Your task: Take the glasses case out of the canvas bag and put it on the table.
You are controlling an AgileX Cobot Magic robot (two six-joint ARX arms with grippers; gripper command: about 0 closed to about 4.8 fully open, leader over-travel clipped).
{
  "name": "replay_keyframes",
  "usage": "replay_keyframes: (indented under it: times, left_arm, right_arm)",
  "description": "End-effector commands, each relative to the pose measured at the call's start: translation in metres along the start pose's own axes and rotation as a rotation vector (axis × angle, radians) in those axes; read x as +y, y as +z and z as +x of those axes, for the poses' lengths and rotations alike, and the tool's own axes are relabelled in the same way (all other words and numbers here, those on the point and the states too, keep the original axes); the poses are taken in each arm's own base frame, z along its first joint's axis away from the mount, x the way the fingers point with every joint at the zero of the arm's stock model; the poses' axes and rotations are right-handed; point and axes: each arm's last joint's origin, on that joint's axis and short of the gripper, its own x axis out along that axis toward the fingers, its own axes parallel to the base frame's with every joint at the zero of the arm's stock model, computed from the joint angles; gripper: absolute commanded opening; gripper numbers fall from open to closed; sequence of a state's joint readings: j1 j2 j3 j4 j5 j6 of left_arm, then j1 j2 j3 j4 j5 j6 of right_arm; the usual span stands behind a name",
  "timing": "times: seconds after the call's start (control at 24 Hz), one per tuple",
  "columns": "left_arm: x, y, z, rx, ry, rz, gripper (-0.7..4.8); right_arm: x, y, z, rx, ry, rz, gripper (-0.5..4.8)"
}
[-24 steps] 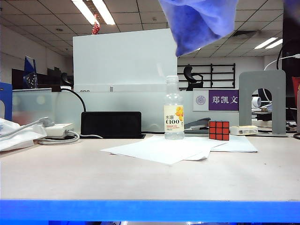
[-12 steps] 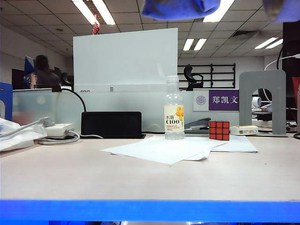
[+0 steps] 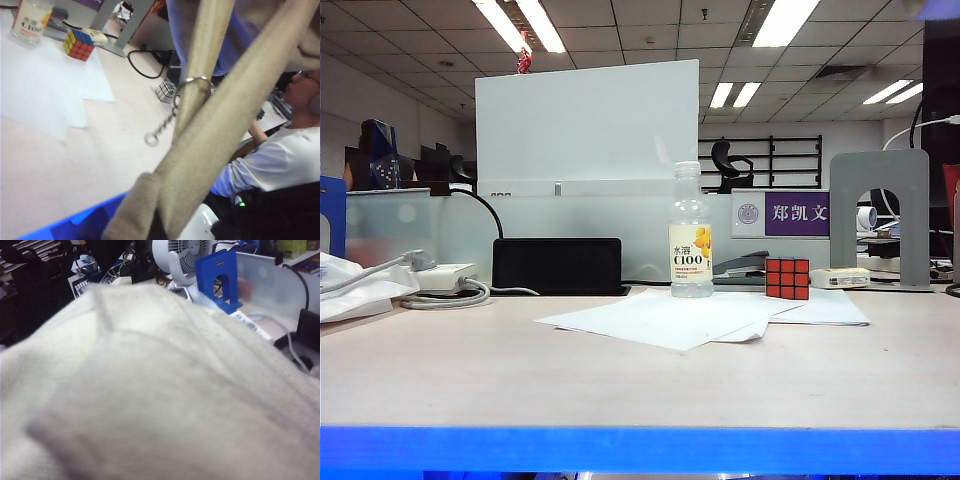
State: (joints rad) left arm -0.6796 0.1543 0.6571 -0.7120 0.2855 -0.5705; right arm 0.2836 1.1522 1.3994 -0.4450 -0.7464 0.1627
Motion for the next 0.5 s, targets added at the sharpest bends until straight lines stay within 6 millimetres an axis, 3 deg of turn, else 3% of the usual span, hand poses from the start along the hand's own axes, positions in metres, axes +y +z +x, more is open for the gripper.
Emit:
replay_keyframes:
  times: [0.04,0.25,0.5]
  left_arm:
    - [0.031,-0.057,-0.004,0.486,0.157,-0.189,-0.05]
    - [0.03,-0.054,0.0,0.441,0.135,-0.231,-0.05]
    - [0.02,-0.032,0.011,0.242,0.025,-0.233,-0.05]
  right_arm:
    - [0.017,0.069,-0.042,-0.571,-0.314,-0.2,0.71]
    - [0.024,0.072,-0.043,-0.55,-0.236,-0.226,0.71]
    - [0.027,0.067,-0.036,-0.479,-0.135,-0.224,0.71]
